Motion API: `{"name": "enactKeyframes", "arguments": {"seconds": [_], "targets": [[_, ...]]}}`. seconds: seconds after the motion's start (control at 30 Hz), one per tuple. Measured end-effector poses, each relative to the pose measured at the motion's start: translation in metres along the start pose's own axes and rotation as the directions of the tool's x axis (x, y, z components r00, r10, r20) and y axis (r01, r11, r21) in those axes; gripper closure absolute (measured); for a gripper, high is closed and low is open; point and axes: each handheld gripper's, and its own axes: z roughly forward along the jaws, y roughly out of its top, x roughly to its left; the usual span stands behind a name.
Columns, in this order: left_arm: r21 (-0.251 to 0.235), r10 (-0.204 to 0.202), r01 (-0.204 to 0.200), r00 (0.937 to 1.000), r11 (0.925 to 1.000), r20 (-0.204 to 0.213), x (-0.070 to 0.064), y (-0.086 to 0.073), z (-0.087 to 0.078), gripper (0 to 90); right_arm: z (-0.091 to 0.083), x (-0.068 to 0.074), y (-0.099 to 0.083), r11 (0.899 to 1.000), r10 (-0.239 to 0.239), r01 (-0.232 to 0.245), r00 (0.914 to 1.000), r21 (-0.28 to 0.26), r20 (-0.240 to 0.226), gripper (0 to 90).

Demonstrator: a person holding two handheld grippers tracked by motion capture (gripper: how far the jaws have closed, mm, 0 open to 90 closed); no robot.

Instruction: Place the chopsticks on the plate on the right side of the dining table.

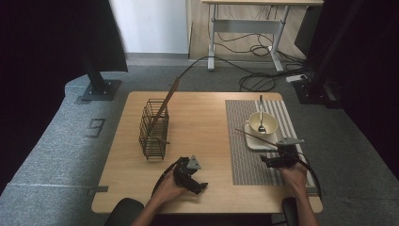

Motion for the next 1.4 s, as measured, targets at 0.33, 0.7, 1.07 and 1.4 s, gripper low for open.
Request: {"name": "enactKeyframes", "arguments": {"seconds": [0.33,0.7,1.07,1.4], "targets": [[0.000,0.000,0.000,1.0000,1.0000,0.000,0.000,0.000,0.000,0.0,0.007,-0.011,-0.011,0.999,0.012,-0.013,0.9997,0.031,0.022,3.7],[0.000,0.000,0.000,1.0000,1.0000,0.000,0.000,0.000,0.000,0.0,0.015,-0.020,-0.012,0.998,0.031,-0.034,0.9976,0.047,0.061,3.7],[0.000,-0.001,0.001,1.0000,1.0000,-0.001,0.000,0.000,0.000,0.0,0.023,-0.028,-0.010,0.998,0.057,-0.060,0.9956,0.032,0.075,0.0],[0.000,-0.003,0.003,1.0000,1.0000,-0.002,0.000,0.001,0.001,0.0,0.029,-0.034,-0.008,0.998,0.063,-0.064,0.9951,0.014,0.076,0.0]]}}
